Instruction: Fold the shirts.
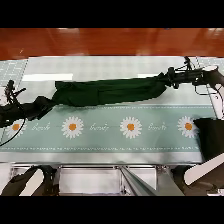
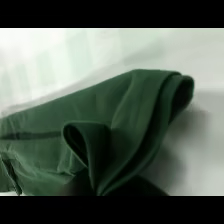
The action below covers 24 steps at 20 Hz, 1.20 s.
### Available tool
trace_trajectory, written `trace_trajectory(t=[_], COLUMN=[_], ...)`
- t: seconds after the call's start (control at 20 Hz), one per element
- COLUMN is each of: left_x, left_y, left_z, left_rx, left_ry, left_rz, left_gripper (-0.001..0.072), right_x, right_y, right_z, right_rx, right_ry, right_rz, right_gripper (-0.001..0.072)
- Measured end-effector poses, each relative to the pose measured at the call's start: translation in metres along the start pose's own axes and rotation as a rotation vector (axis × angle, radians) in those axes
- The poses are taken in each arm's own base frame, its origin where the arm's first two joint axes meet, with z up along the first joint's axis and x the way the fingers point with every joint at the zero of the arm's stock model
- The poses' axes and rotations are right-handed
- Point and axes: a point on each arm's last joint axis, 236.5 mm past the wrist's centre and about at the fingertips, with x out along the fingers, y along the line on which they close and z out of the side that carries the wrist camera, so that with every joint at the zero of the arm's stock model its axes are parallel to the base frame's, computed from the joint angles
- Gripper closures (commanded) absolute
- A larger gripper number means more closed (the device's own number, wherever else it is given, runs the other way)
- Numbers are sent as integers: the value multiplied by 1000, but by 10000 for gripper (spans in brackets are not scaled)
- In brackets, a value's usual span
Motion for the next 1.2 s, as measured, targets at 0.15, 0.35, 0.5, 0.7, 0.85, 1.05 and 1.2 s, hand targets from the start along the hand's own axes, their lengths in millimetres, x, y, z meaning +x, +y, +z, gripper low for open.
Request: trace_trajectory(t=[0.15, 0.35, 0.5, 0.7, 0.85, 1.05, 1.2], left_x=[1, 7, 22, 67, 120, 186, 219], left_y=[-15, -63, -113, -195, -255, -300, -310], left_z=[-2, -11, -20, -37, -71, -147, -205], left_rx=[20, 128, 242, 391, 499, 628, 677], left_ry=[6, 22, 43, 118, 248, 467, 600], left_rz=[-57, -193, -275, -352, -373, -333, -294], left_gripper=[688, 690, 690, 691, 691, 691, 691], right_x=[-31, -86, -127, -161, -176, -190, -194], right_y=[12, 25, 38, 62, 80, 99, 108], right_z=[-4, -20, -43, -82, -107, -130, -139], right_rx=[-74, -148, -185, -229, -263, -303, -319], right_ry=[2, -36, -86, -138, -174, -209, -218], right_rz=[-46, -123, -158, -169, -169, -164, -153], right_gripper=[684, 684, 683, 684, 683, 683, 683])
